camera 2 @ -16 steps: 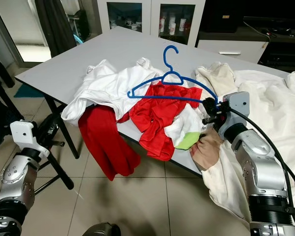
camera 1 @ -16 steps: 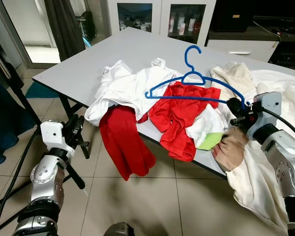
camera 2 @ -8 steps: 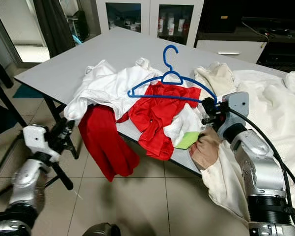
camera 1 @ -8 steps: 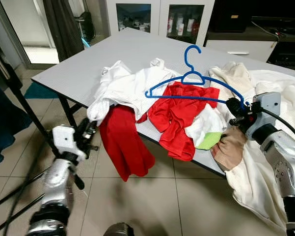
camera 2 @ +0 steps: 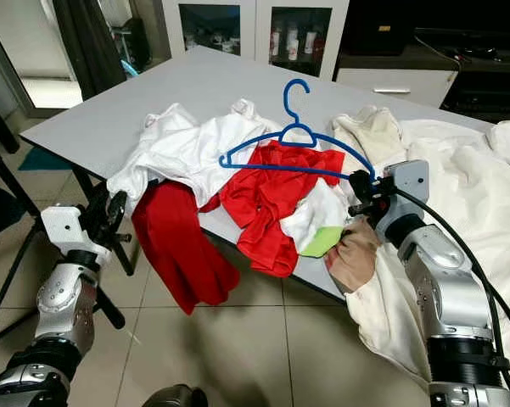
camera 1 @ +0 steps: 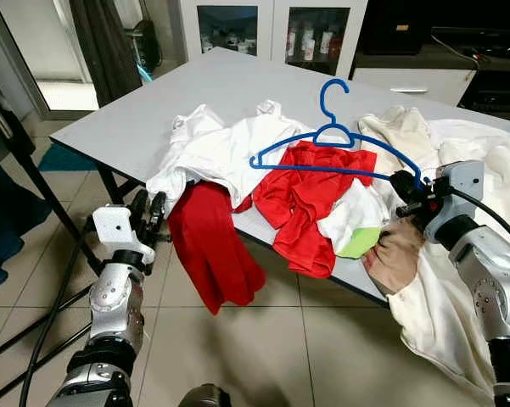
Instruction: Hang hanger
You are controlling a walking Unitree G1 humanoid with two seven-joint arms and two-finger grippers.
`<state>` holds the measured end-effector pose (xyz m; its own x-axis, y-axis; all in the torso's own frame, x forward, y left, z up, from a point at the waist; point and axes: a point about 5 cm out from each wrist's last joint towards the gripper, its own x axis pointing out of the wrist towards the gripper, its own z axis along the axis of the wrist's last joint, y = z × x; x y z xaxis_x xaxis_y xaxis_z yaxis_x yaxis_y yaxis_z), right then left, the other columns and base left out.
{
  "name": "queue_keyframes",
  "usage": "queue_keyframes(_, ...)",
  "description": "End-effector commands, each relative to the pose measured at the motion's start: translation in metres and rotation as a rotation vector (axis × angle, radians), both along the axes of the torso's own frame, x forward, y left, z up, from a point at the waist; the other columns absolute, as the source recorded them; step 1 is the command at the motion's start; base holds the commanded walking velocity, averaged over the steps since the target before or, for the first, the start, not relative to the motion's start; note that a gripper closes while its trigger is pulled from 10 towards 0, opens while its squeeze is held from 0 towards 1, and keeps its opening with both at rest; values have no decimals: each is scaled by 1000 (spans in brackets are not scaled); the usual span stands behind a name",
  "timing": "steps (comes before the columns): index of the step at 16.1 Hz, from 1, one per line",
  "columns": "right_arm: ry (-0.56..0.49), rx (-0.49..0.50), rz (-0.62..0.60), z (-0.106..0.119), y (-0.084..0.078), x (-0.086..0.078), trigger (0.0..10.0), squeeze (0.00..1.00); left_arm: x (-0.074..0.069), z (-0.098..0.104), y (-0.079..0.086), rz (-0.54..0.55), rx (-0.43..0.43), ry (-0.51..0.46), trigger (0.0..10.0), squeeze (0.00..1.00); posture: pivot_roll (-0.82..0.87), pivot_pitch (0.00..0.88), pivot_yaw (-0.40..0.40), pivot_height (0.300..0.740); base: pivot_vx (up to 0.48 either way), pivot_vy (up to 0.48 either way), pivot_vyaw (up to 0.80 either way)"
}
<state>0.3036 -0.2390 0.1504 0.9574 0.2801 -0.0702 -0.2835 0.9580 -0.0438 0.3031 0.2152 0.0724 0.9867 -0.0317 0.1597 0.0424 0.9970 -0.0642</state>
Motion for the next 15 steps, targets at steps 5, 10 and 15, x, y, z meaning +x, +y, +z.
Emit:
queue_keyframes(5,-31,-4,-23,6,-3,3,10000,0,3,0,1,-11,18,17,10000,0,114,0,20,740,0,0,0)
queue_keyframes(10,-42,-9,-30,9,-5,2,10000,0,11,1,-6,-101,60,50,9020,0,105,0,20,740,0,0,0)
queue_keyframes(15,-46,-8,-39,10,-7,1,10000,0,15,5,-13,-177,66,40,0,0,100,0,22,740,0,0,0)
